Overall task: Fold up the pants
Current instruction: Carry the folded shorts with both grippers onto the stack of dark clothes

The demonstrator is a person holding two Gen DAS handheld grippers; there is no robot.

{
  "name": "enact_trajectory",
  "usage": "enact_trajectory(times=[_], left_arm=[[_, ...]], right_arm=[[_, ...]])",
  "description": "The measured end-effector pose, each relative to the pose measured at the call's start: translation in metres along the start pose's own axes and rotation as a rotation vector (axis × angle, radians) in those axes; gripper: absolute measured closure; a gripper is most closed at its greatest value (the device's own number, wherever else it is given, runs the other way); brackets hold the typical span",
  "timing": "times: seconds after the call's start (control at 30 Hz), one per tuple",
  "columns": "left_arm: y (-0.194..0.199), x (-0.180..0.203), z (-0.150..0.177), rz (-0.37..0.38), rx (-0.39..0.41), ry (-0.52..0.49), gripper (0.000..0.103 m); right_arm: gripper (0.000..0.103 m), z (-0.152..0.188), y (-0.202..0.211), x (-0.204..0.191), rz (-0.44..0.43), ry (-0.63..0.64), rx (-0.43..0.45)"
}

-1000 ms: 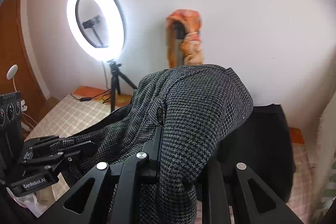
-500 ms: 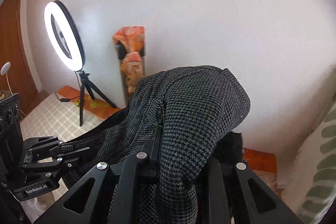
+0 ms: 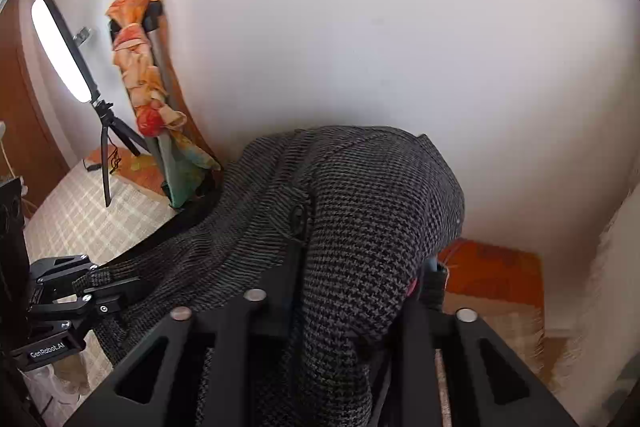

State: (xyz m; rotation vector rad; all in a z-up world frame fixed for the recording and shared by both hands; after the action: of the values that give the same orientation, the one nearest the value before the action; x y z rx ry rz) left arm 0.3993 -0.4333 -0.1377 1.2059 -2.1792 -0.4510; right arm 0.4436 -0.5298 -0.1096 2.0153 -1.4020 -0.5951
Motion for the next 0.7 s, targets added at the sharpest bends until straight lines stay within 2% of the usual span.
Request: enact_trajectory(times=[0.13, 0.17, 0.27, 0.33, 0.4, 0.43, 0.5, 0.57, 0.67, 0.7], left_arm=[[0.005, -0.002, 0.007, -0.004, -0.042, -0.024, 0.084], [0.009, -0.004, 0.009, -0.009, -0.048, -0.027, 0.084], [0.027, -0.020, 0.009, -0.006, -0.044, -0.007, 0.078], [0.044, -0.023, 0.005, -0.022, -0.009, -0.021, 0.078], [0.053, -0.017, -0.002, -0.011, 0.026, -0.032, 0.078], [0.056, -0.014, -0.006, -0.007, 0.037, -0.043, 0.078], [0.056, -0.005, -0.014, -0.001, 0.052, -0.094, 0.078], [0.048, 0.002, -0.021, 0.008, 0.042, -0.111, 0.078], [0.024, 0.006, -0.017, 0.043, -0.026, -0.098, 0.078], [0.014, 0.005, -0.014, 0.050, -0.056, -0.092, 0.078]], right_arm=[[0.037, 0.010, 0.007, 0.019, 0.022, -0.112, -0.026], [0.036, 0.011, 0.013, 0.025, 0.054, -0.127, -0.017], [0.036, 0.004, 0.047, 0.037, 0.180, -0.162, 0.049], [0.035, -0.008, 0.073, 0.030, 0.229, -0.124, 0.129], [0.036, -0.022, 0.086, 0.017, 0.190, -0.105, 0.177], [0.037, -0.029, 0.085, 0.006, 0.141, -0.107, 0.183], [0.039, -0.039, 0.073, -0.008, 0.109, -0.099, 0.165], [0.039, -0.041, 0.048, -0.010, 0.114, -0.087, 0.111], [0.039, -0.037, 0.015, 0.002, 0.087, -0.134, 0.050], [0.039, -0.034, 0.006, 0.009, 0.117, -0.126, 0.035]])
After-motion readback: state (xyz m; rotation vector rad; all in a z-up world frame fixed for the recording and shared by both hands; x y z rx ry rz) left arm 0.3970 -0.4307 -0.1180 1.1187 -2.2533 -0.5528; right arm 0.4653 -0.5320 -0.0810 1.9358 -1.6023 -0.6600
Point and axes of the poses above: each gripper's, at about its wrist camera, not at the fingertips, and y roughly against the way its jaws point, x to its right, z to its underside, the point moved 10 cm from there along -y, roughly the way its jaws point, and after that the axes turned 1 degree about z, right-handed, at the moved point
